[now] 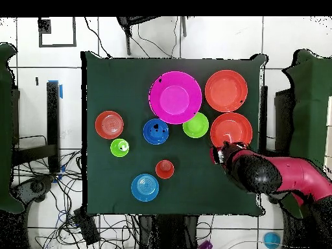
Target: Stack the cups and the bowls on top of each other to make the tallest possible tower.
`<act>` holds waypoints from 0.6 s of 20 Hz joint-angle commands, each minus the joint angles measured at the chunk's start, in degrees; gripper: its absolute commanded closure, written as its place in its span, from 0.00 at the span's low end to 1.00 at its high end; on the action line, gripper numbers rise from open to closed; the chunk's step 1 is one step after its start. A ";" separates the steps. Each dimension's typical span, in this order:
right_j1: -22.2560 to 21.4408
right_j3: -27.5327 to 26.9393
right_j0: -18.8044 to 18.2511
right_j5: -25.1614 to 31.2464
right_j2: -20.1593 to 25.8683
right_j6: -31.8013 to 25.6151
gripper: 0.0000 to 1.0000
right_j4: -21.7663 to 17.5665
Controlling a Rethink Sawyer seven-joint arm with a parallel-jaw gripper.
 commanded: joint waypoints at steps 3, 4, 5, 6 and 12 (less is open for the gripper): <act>6.07 -8.19 2.59 8.90 -4.90 -9.59 0.00 -5.10; 6.59 -9.12 2.50 9.32 -4.78 -10.76 0.00 -5.46; 6.97 -9.83 2.49 9.77 -4.65 -11.56 0.00 -5.62; 7.68 -10.99 2.31 10.49 -4.17 -13.46 0.00 -5.99; 10.64 -16.44 1.66 12.97 -1.62 -20.74 0.00 -7.50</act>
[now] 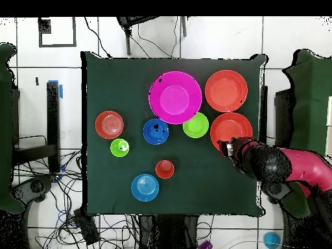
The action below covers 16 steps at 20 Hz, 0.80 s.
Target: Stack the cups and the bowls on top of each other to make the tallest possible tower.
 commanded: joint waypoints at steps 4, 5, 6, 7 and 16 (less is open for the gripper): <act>6.90 -11.14 1.52 9.34 1.51 -24.01 0.00 -6.29; 7.25 -11.58 1.53 9.43 1.82 -24.42 0.00 -6.46; 7.55 -11.52 1.51 9.17 2.06 -24.42 0.00 -6.64; 7.79 -11.78 1.57 9.38 2.23 -24.71 0.00 -6.74; 8.48 -10.61 3.00 7.92 3.40 -24.45 0.00 -7.61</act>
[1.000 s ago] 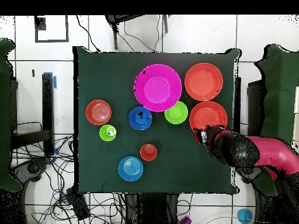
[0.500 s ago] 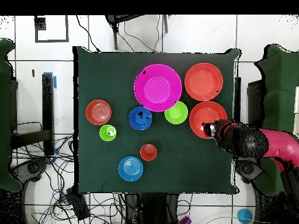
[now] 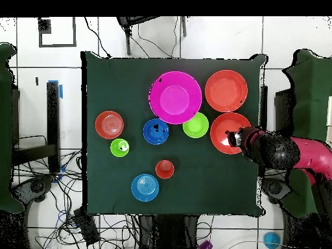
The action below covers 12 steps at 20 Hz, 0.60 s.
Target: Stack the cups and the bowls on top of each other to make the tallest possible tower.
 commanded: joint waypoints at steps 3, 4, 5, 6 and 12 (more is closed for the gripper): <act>2.66 -2.73 3.83 5.07 2.09 -20.72 0.00 -3.96; 3.38 -3.39 4.42 4.80 1.96 -19.96 0.00 -3.91; 3.32 -3.48 4.68 4.71 1.76 -19.50 0.00 -4.08; 3.22 -3.78 5.02 5.10 1.75 -19.23 0.00 -3.88; 2.58 -3.90 6.24 6.27 1.40 -18.12 0.00 -3.38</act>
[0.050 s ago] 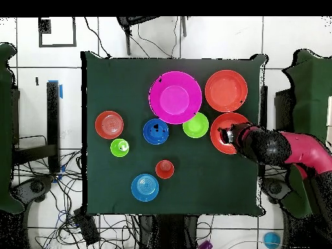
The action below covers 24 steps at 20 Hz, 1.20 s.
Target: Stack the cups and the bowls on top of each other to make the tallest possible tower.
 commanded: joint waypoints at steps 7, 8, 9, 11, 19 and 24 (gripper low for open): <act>0.02 -5.59 6.66 8.74 -0.87 -15.14 0.00 -2.02; -0.10 -6.04 7.00 9.29 -1.01 -15.06 0.00 -1.86; -0.22 -6.11 7.15 9.46 -0.92 -15.22 0.00 -1.80; -0.01 -7.19 7.83 10.27 -1.03 -15.26 0.00 -1.59; 4.37 -13.02 11.66 11.60 -5.49 -10.57 0.00 -3.52; 8.53 -16.40 12.52 10.01 -7.11 -9.28 0.00 -3.71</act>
